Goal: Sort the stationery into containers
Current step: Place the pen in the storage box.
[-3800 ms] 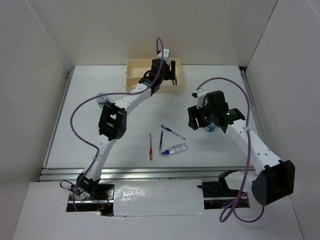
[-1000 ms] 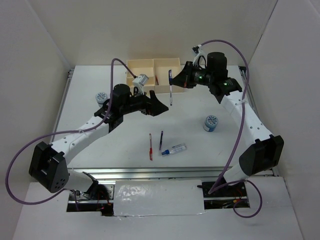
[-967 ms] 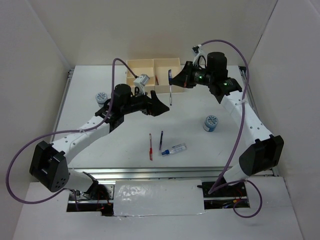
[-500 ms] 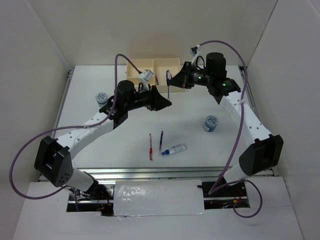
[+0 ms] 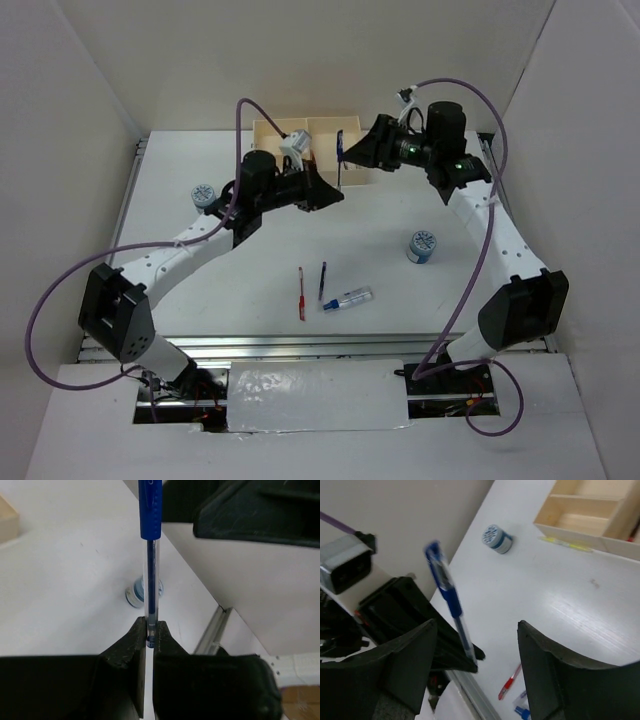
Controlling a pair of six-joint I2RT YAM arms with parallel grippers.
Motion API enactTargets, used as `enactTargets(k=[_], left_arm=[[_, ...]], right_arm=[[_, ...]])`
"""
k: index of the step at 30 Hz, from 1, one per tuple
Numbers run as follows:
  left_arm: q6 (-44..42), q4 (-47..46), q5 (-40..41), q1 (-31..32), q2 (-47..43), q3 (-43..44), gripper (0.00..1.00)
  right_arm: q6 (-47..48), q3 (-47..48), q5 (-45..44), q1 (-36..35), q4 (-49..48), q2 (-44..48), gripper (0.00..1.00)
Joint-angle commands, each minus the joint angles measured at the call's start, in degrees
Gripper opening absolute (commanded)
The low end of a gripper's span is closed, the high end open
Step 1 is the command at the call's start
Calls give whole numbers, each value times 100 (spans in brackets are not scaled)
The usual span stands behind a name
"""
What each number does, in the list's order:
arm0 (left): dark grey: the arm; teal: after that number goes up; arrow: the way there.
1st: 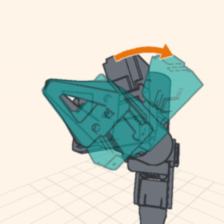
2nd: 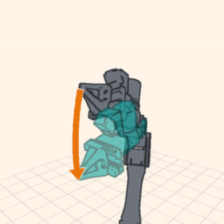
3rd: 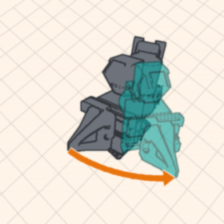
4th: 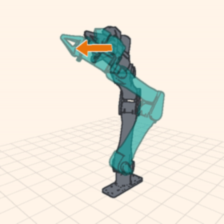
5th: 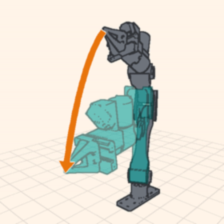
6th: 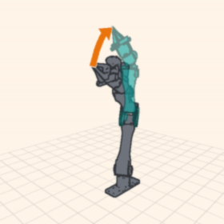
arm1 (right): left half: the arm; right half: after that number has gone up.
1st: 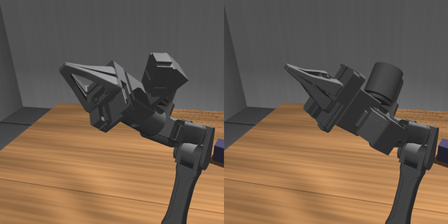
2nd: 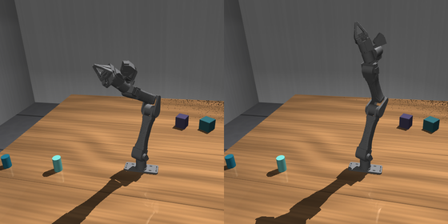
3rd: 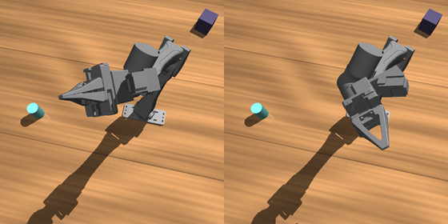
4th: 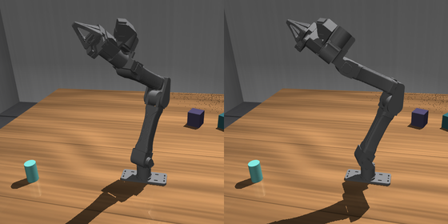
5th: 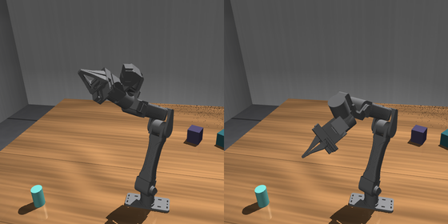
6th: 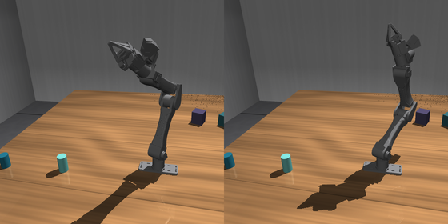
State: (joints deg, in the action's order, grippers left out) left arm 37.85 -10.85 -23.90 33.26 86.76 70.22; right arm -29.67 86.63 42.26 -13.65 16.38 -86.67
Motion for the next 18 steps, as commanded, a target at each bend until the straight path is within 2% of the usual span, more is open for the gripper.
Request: enactTargets(k=[1,4,6,8,9,12,14,18], left_arm=[[-460,179,464,-12,367,851,0],[-1084,969,1262,-91,1165,2089,0],[-1139,1322,1659,-283,1930,3019,0],[-1121,1366,1748,-442,2709,3601,0],[-1191,1366,1905,-521,2975,4179,0],[-1937,1296,2300,-574,4013,5225,0],[-2035,1244,2355,-671,4679,5668,0],[-2272,813,2364,-777,5472,6328,0]], right_arm=[[232,-41,-252,388,109,142,72],[1012,21,-1244,583,732,291,73],[1392,-67,-1878,626,953,492,72],[1797,-409,-2194,653,1069,808,72],[1903,-688,-2265,653,1121,914,72],[2272,-1242,-2520,618,1192,1345,72],[2456,-1490,-2582,609,1244,1625,72],[2633,-2104,-2801,627,1341,2092,72]])
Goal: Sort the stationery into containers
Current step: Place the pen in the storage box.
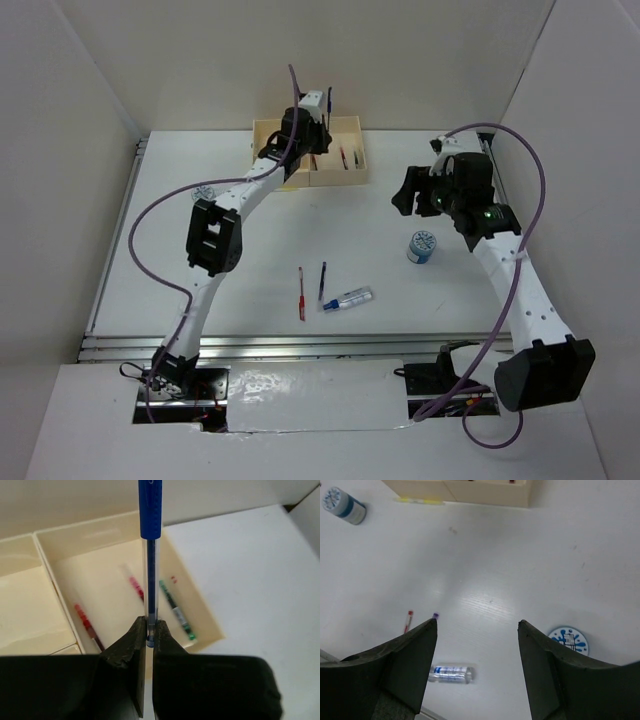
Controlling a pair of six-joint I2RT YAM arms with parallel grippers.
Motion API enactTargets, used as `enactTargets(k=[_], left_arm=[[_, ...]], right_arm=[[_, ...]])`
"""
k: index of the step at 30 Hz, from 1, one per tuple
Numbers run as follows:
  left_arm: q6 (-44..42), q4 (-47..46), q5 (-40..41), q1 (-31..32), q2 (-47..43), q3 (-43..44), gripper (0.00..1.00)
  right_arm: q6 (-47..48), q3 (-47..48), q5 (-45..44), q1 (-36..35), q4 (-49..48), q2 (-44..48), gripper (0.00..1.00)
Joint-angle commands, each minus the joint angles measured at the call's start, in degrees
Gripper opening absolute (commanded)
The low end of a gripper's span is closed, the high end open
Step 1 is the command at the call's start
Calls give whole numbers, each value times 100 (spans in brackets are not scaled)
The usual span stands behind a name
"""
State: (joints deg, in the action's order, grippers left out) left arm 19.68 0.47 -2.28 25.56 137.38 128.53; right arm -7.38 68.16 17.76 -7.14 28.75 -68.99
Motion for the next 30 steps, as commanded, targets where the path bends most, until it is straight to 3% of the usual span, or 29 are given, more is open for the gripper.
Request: enactTargets(k=[1,8,10,11,14,15,17,21,22,24,26,27,28,29,30], left_arm=[[-483,-389,202,-7,656,576,0],[-501,-557,193,-7,1168,656,0],[-474,-557,167,-25,1168,560,11],[-431,-565,167,-34,1177,533,28],[-369,-609,149,-95,1098,428,50],[-386,-653,123,-113,1002,419,65],[-526,-662,10,-148,852,532,80],[-1123,-479,-342,-157,-78,744,81],[-1525,-338,-543,-192,-341,657,80],[-2271,179,-1971,-288,-1211,-33,79],[-3196,461,-3333,-639,-1922,-843,86],[-3425,654,-4462,-901,-2509,-1500,86],[-4219,1117,-4874,-982,-2697,-1602,83],[-5515,2627,-5278,-1061,-2908,-1516,79],[-5528,3556,-5387,-1071,-2945,-1402,79]], right_arm=[[447,-329,-378,-25,122,455,72],[518,-453,-405,-51,271,501,72],[483,-435,-352,-68,262,431,72],[448,-435,-343,-69,245,404,72],[439,-400,-352,-104,245,343,72],[465,-374,-361,-112,254,316,72],[474,-312,-440,-156,280,316,72],[474,-172,-423,-156,368,316,72],[483,-119,-396,-156,446,316,72],[509,-101,-343,-174,517,386,72],[641,-154,-300,-209,587,448,72],[676,-189,-299,-201,614,518,72],[676,-198,-273,-209,710,527,72],[885,-215,-151,-201,832,571,72],[887,-215,-98,-200,834,580,72]])
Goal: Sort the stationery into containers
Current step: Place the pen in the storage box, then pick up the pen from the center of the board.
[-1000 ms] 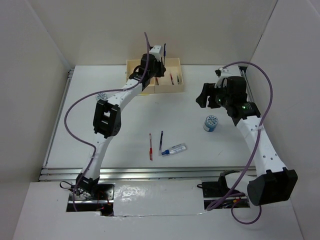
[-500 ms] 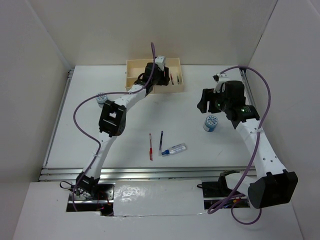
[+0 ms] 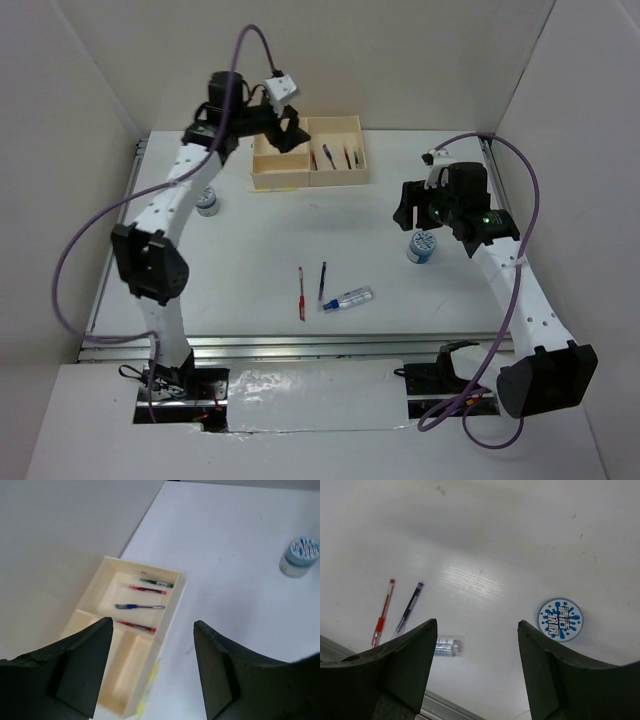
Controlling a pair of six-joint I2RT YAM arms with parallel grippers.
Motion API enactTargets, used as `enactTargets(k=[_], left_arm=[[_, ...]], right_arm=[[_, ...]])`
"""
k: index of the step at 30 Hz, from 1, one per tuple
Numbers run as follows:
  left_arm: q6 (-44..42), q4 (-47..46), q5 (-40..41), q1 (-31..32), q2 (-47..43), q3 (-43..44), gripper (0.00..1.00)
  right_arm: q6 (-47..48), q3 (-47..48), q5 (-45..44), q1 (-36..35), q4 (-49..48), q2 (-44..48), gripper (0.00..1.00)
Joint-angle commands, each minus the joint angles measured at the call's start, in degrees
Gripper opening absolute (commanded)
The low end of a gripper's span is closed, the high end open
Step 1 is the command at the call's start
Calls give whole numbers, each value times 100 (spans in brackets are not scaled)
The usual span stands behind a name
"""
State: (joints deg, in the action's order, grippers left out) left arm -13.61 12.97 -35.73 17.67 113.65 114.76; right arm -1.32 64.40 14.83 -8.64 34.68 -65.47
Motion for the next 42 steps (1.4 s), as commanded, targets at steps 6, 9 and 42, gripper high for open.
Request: enactTargets(k=[6,9,42], left_arm=[[-7064,5911,-659,552,-1124,-1242,67],[-7813,5357,73,1000,-1635,-2581,65],[-10258,3879,1884,2258,-194,-3742,45]], right_arm=[[387,143,477,-85,540,210,72],[370,116,547,-50,558,202,71],[387,-103,785,363,558,158,70]])
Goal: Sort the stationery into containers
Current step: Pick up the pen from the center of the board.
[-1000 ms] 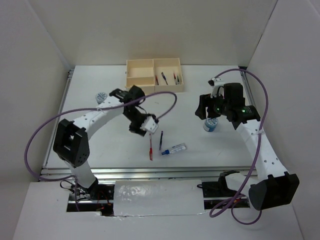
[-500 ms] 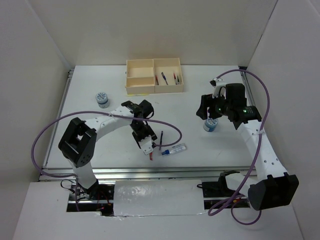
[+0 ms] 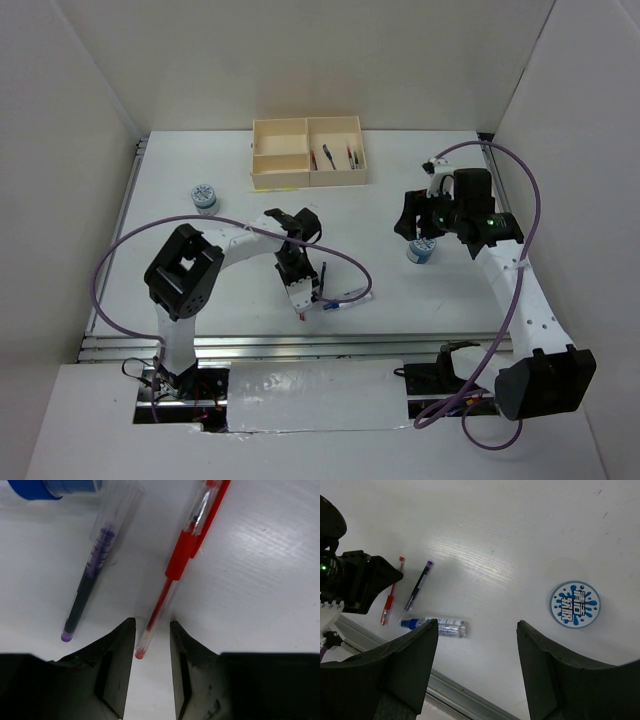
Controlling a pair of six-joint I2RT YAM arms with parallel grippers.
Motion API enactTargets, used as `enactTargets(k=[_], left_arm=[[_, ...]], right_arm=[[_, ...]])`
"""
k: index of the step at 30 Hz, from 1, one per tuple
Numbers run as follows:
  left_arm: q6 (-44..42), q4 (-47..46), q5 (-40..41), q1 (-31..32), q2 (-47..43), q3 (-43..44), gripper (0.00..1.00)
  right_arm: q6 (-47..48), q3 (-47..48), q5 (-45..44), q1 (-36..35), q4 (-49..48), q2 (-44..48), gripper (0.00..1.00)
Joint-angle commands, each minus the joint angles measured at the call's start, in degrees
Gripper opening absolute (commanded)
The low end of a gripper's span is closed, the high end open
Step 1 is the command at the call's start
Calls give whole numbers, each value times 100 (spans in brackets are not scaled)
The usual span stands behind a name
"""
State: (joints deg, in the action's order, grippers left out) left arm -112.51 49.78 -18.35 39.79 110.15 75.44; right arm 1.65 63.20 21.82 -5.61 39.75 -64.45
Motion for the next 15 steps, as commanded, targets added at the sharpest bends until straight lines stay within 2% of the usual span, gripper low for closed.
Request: enactTargets(k=[1,9,15], left_arm=[[-360,216,147,46,200,217,44],[-579,164,569,204,130,-187,36],[33,146,815,389,-63,-539,13]], right_arm=[[90,17,94,68,59,64,70],[107,8,173,104,59,11,69],[143,113,199,95,95,-24,68]])
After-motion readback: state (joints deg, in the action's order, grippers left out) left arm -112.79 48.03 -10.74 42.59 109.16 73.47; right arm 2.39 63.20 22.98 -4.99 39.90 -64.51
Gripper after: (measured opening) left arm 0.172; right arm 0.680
